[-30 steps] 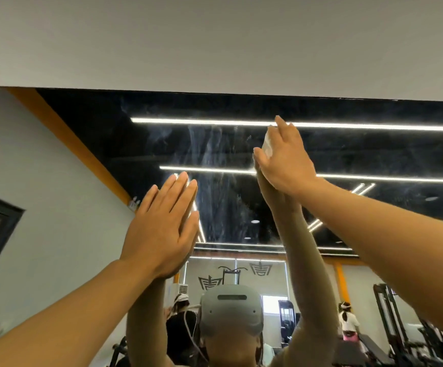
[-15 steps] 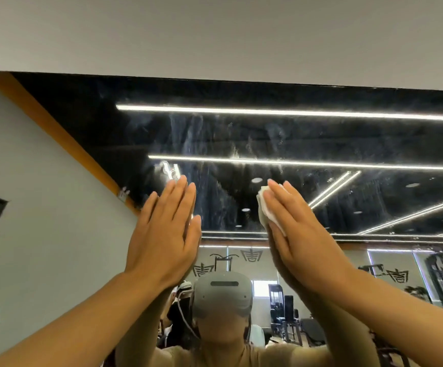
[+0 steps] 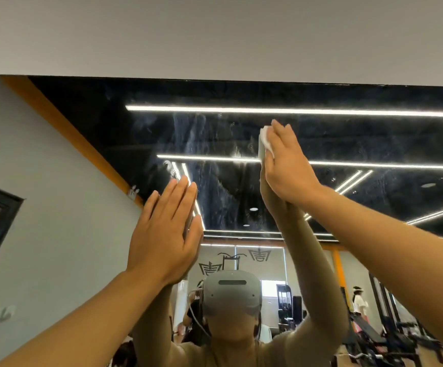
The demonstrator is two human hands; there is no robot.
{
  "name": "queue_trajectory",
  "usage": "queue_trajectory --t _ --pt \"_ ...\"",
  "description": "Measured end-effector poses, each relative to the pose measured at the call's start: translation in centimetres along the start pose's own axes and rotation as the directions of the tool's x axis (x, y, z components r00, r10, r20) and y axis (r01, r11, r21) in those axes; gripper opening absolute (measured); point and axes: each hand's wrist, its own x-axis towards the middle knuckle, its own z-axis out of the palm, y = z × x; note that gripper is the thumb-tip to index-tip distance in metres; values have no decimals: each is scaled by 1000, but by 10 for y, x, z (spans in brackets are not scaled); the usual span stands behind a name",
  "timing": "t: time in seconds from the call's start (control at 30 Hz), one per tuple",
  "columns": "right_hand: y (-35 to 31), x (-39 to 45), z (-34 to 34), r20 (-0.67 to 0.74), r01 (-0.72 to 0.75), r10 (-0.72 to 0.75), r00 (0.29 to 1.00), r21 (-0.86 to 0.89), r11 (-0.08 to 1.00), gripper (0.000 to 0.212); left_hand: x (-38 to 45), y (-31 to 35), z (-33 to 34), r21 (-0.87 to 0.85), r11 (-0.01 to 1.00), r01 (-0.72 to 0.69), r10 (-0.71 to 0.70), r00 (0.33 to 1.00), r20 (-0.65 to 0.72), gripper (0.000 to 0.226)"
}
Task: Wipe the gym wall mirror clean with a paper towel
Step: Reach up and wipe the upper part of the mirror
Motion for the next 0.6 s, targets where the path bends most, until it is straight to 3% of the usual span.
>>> queue_trajectory --t 0.17,0.3,0.47,0.6 --pt "1 -138 -10 110 199 -201 973 28 980 53 0 4 -3 0 1000 20 -20 1000 10 62" --pt "4 -209 -16 233 254 -249 940 7 967 61 -19 18 -6 -46 999 -4 5 1000 22 61" --pt "7 -200 -15 214 297 -282 935 -41 954 59 -56 29 -7 -11 999 -36 37 994 105 61" --pt "4 -148 -9 168 210 -197 966 -61 976 57 -70 29 -7 66 997 -34 26 993 116 61"
